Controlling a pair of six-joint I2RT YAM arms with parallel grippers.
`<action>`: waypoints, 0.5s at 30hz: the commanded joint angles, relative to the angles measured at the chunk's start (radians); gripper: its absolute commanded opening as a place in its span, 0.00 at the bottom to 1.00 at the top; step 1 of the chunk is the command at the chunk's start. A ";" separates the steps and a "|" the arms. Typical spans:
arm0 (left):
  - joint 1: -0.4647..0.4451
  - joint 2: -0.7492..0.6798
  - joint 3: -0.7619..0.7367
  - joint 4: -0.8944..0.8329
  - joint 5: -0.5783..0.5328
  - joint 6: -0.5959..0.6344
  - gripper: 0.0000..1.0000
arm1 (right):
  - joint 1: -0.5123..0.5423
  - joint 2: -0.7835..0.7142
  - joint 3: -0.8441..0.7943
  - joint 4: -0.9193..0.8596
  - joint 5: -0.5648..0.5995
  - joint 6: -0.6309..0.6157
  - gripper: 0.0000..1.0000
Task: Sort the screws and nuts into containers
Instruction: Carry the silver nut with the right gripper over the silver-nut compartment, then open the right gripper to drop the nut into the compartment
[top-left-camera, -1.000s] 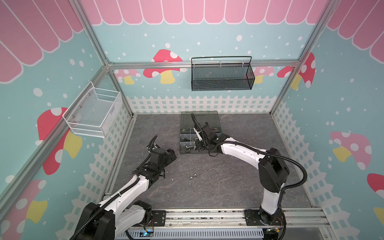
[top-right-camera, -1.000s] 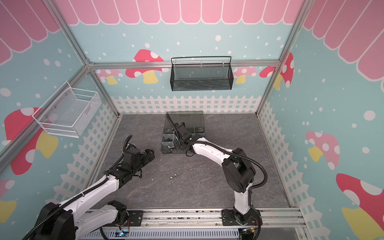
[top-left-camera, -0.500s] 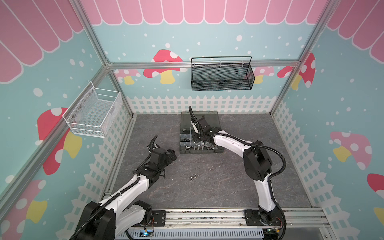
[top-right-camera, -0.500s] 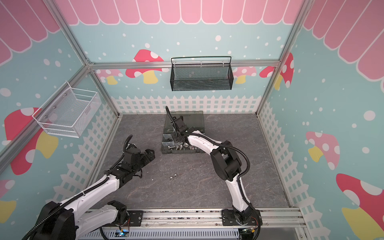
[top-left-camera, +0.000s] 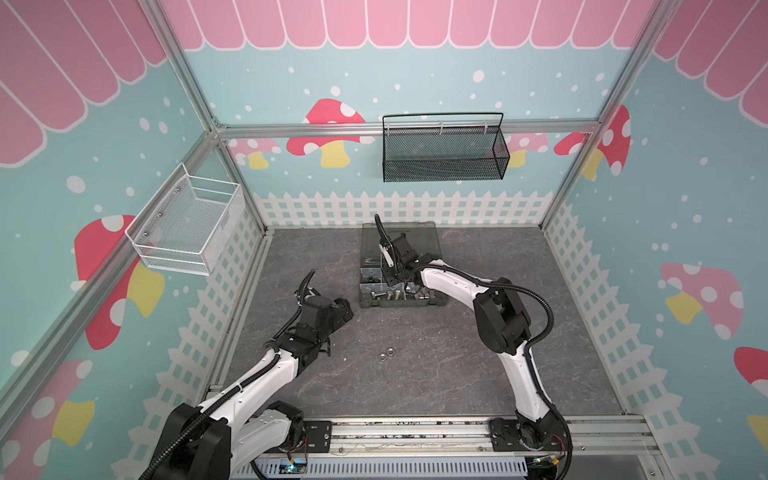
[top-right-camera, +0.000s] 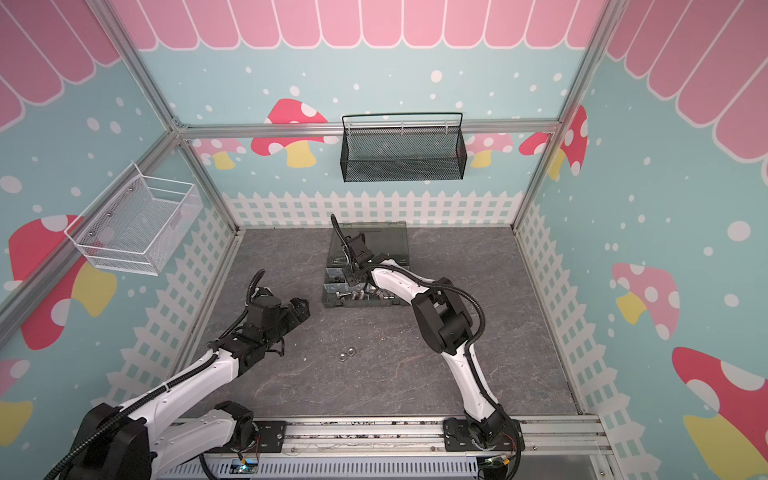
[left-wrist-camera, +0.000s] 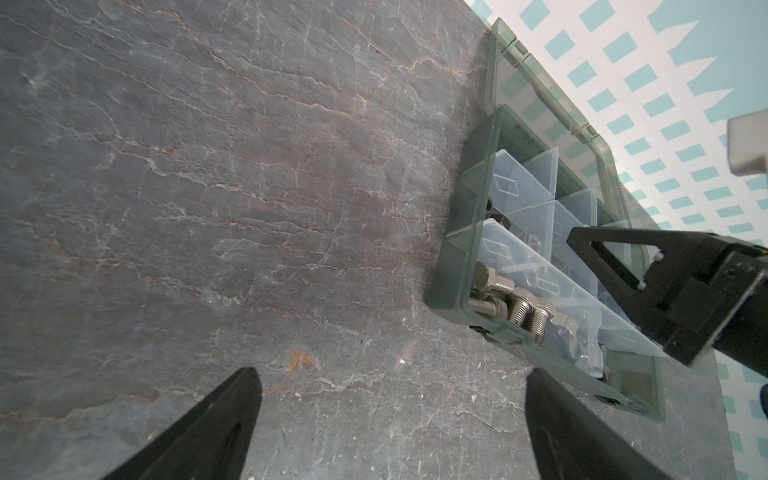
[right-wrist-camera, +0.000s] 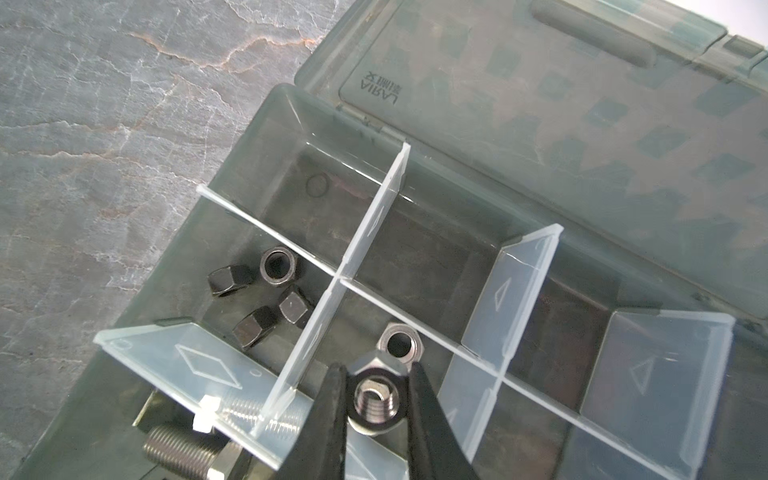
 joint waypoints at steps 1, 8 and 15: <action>0.007 -0.010 0.004 0.007 -0.003 -0.005 1.00 | -0.006 0.024 0.031 -0.013 -0.014 -0.011 0.16; 0.009 -0.016 0.005 0.001 -0.002 -0.003 1.00 | -0.008 0.023 0.031 -0.019 -0.031 -0.008 0.26; 0.010 -0.023 0.004 -0.005 -0.005 -0.003 1.00 | -0.008 0.017 0.031 -0.022 -0.048 -0.009 0.32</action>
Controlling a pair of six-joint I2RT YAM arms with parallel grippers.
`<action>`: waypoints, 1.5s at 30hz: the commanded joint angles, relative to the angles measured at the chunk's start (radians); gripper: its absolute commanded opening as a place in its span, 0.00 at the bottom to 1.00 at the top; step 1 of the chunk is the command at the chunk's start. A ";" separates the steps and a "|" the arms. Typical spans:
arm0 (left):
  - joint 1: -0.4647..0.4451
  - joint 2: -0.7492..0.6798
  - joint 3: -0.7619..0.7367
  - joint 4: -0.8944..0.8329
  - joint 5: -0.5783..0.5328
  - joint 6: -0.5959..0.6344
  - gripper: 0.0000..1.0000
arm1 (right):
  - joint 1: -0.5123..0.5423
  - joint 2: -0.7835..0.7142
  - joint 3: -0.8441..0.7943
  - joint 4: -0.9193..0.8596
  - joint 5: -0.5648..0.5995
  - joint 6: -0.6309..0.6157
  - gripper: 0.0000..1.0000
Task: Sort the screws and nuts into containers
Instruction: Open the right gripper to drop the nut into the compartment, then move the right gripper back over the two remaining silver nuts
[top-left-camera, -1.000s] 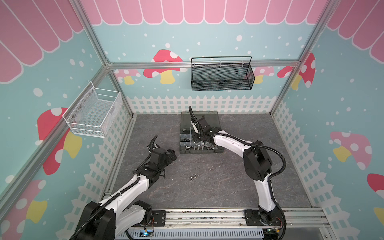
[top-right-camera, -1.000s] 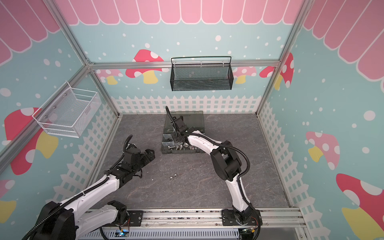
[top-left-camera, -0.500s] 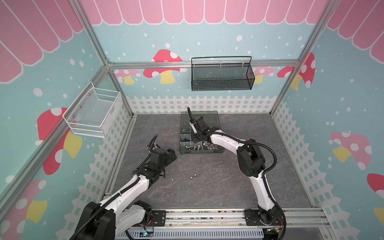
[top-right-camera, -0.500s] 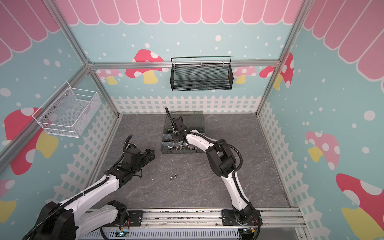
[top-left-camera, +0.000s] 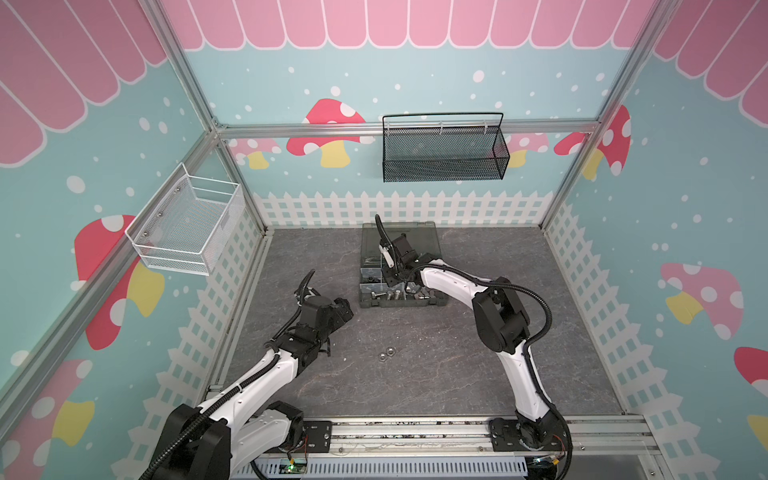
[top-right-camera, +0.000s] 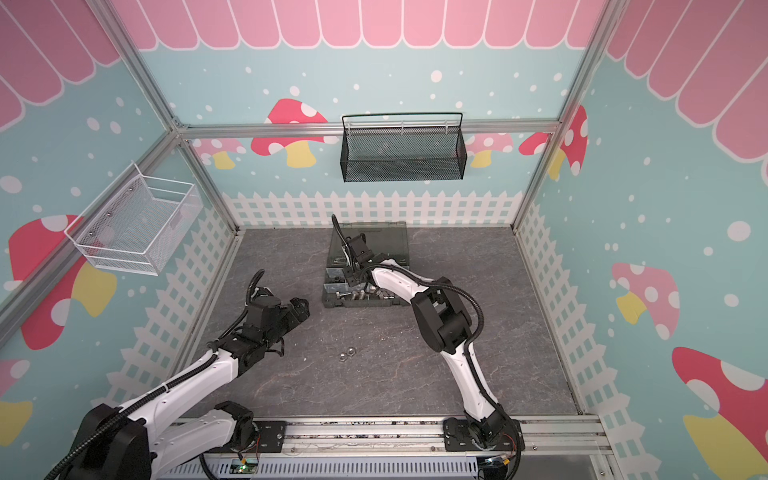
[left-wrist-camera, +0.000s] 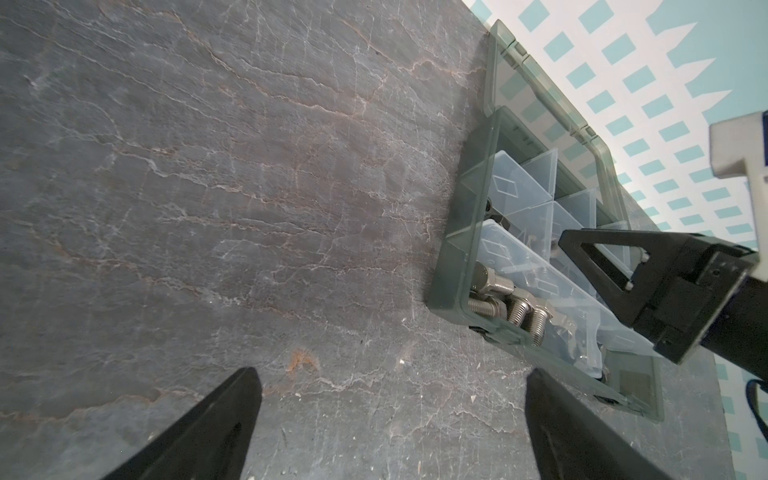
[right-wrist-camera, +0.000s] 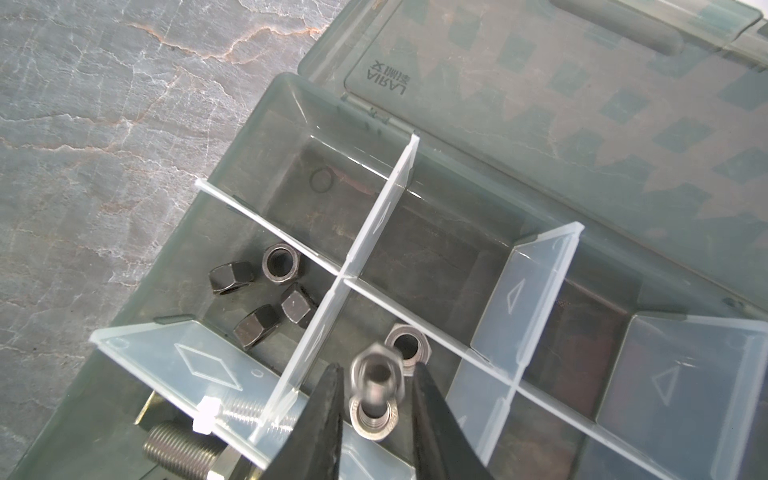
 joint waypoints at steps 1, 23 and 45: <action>0.008 -0.018 0.005 -0.004 -0.004 -0.003 1.00 | -0.002 0.009 0.028 -0.018 -0.019 -0.009 0.34; 0.016 -0.038 0.000 -0.017 -0.016 0.000 1.00 | 0.057 -0.294 -0.300 -0.016 -0.033 0.007 0.37; 0.021 -0.061 0.001 -0.059 -0.046 -0.015 1.00 | 0.330 -0.448 -0.634 -0.126 -0.051 0.032 0.38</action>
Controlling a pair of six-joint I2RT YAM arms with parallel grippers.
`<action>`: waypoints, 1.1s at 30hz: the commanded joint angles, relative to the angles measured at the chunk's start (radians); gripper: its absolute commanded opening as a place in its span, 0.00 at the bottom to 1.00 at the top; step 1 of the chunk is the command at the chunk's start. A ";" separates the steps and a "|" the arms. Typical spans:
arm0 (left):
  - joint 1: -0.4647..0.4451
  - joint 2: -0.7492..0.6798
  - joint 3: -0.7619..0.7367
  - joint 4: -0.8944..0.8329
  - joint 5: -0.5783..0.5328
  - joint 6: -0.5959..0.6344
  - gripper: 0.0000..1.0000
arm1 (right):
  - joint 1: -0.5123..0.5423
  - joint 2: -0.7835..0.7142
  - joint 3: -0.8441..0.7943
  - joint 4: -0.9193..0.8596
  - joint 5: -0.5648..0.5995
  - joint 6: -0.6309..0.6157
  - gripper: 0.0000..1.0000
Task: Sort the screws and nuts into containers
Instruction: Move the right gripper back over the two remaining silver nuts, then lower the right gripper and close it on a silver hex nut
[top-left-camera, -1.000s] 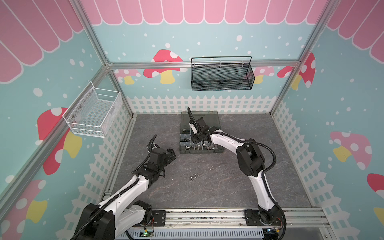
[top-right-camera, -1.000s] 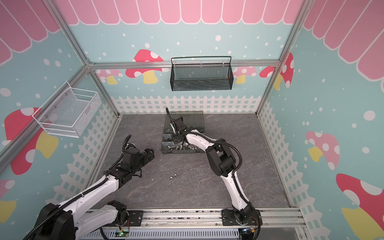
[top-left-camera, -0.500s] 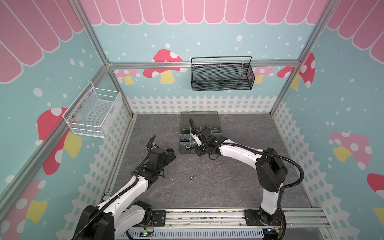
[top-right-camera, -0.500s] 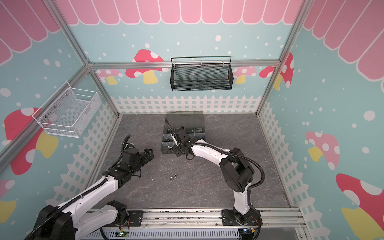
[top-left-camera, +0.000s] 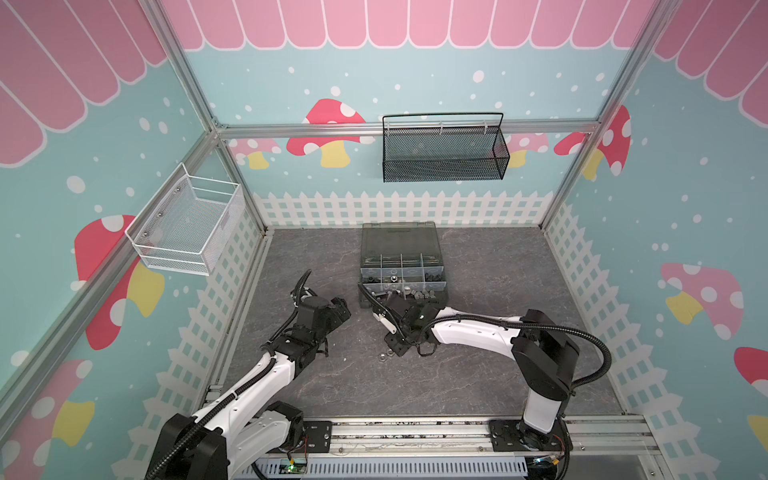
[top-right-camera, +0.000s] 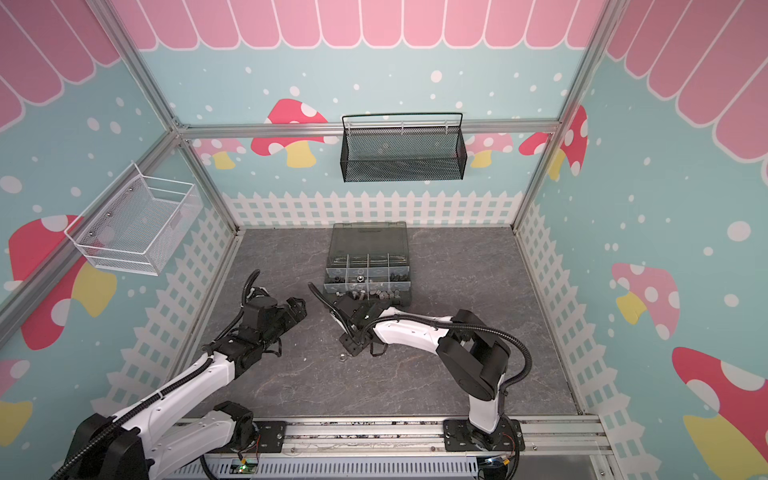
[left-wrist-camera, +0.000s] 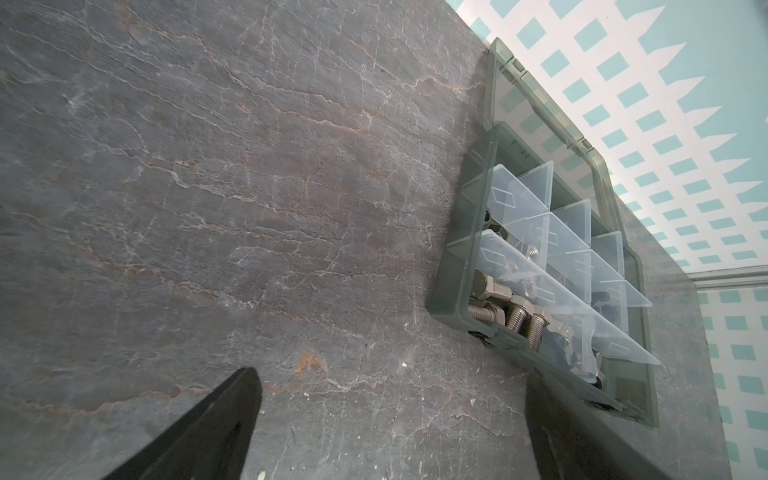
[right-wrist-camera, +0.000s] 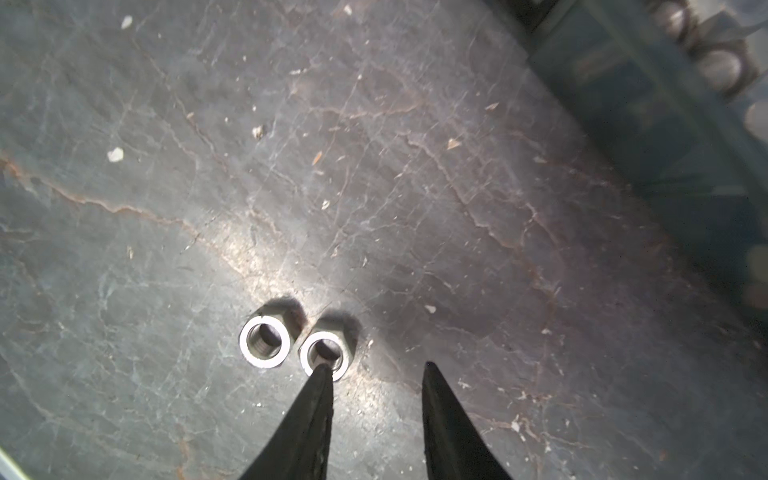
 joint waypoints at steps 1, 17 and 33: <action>0.009 -0.018 0.002 -0.031 -0.033 -0.018 1.00 | 0.023 0.003 -0.012 -0.026 -0.022 -0.001 0.38; 0.009 -0.021 0.003 -0.041 -0.042 -0.018 1.00 | 0.061 0.073 -0.007 -0.037 -0.010 0.009 0.38; 0.009 -0.015 0.002 -0.026 -0.027 -0.016 1.00 | 0.061 0.155 0.021 -0.036 0.044 0.018 0.38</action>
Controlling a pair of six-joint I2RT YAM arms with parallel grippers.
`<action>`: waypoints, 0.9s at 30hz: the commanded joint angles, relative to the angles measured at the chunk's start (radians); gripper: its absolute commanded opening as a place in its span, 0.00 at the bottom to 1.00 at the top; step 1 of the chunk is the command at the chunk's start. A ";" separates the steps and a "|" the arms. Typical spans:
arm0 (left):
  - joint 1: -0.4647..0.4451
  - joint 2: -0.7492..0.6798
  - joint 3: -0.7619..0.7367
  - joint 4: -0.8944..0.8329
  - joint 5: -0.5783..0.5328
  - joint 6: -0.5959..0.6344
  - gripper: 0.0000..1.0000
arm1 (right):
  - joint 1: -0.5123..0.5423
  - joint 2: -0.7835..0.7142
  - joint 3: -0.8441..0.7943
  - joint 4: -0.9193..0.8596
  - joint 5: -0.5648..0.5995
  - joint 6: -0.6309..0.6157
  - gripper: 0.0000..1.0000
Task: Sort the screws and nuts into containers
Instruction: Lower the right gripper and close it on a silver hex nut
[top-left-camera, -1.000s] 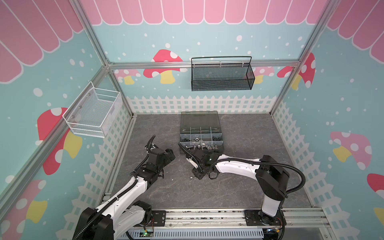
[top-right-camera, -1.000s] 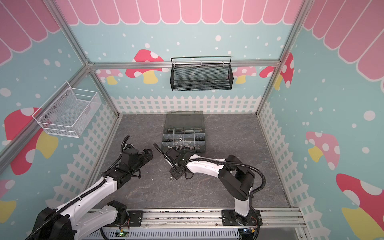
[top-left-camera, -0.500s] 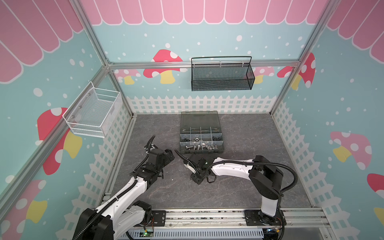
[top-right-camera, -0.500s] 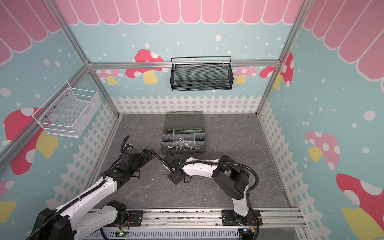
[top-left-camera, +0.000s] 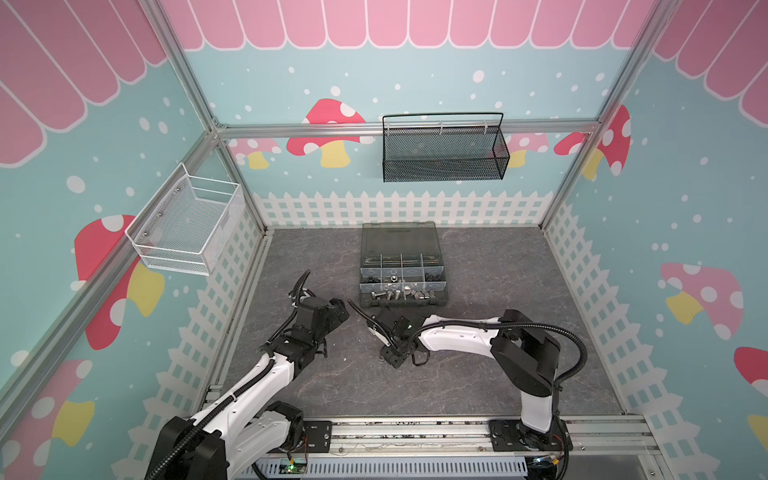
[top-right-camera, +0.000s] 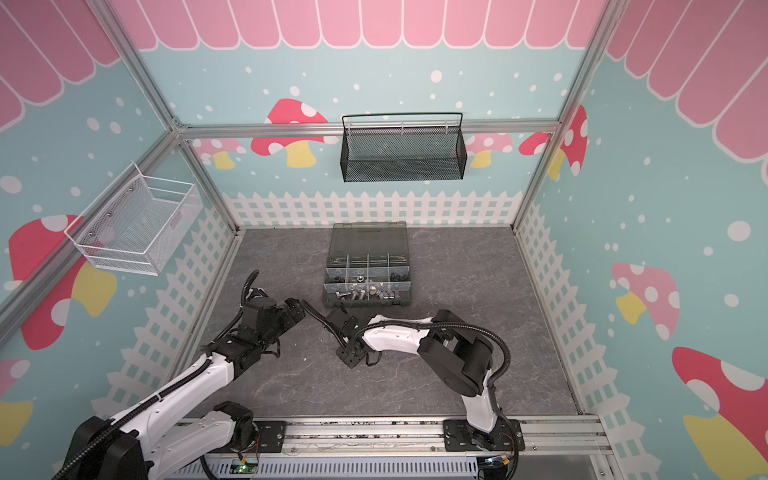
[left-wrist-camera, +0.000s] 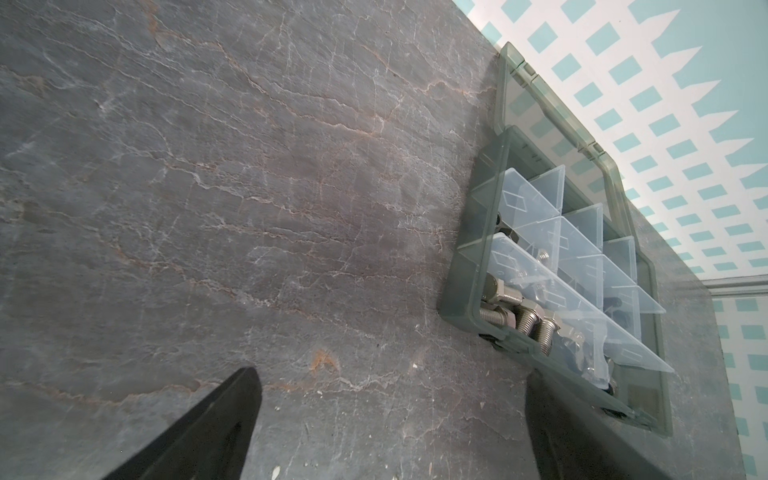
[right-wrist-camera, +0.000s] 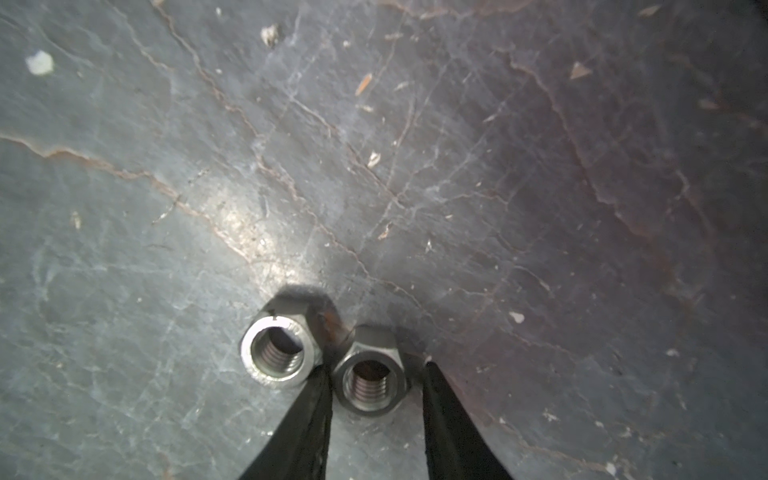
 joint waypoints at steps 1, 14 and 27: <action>0.005 -0.004 0.004 -0.001 -0.011 -0.015 1.00 | 0.006 0.053 0.006 -0.029 0.034 0.000 0.38; 0.005 0.002 0.008 0.006 -0.010 -0.015 1.00 | 0.006 0.047 0.005 -0.050 0.025 -0.007 0.23; 0.006 0.004 0.006 0.009 -0.003 -0.014 1.00 | -0.013 -0.050 0.033 -0.031 0.025 0.004 0.13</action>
